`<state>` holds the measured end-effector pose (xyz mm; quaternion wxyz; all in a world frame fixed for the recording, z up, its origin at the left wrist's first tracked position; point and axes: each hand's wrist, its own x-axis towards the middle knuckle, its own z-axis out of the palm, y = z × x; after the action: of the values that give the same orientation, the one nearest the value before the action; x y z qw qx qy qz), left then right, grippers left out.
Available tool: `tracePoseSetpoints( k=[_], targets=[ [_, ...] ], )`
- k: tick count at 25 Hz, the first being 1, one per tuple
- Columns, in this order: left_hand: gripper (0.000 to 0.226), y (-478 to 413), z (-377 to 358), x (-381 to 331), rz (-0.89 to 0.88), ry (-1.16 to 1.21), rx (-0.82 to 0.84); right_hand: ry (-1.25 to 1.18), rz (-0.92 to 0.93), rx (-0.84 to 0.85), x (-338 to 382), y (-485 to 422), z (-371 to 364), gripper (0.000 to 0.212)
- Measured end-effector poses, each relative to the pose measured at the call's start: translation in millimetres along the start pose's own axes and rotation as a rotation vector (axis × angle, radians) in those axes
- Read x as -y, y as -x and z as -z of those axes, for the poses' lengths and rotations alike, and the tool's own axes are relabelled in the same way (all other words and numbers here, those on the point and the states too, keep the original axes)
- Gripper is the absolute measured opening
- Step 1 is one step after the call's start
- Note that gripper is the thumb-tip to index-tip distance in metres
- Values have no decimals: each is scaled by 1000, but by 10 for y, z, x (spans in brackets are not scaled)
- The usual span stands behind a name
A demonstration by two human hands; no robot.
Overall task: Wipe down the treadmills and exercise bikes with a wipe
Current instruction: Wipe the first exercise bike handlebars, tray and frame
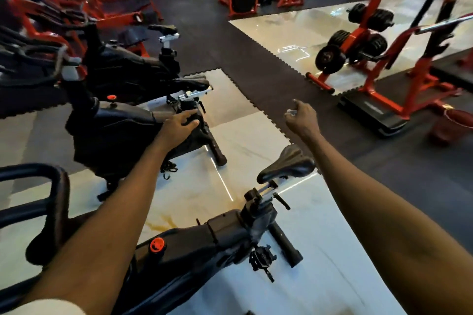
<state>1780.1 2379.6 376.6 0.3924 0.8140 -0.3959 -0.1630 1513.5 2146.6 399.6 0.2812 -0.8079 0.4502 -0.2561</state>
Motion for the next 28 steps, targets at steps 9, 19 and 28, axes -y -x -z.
tracePoseSetpoints(
  k=[9,19,28],
  targets=[
    [39,-558,-1024,-399,-78,-2,220,31,-209,-119,-1014,23,435,48],
    [41,-1167,-2004,-148,-117,-10,472,113,-409,-167,-1690,-24,-40,39],
    [39,-904,-2594,412,-52,-52,757,111,-444,-12,-1807,139,-1210,22]
  ],
)
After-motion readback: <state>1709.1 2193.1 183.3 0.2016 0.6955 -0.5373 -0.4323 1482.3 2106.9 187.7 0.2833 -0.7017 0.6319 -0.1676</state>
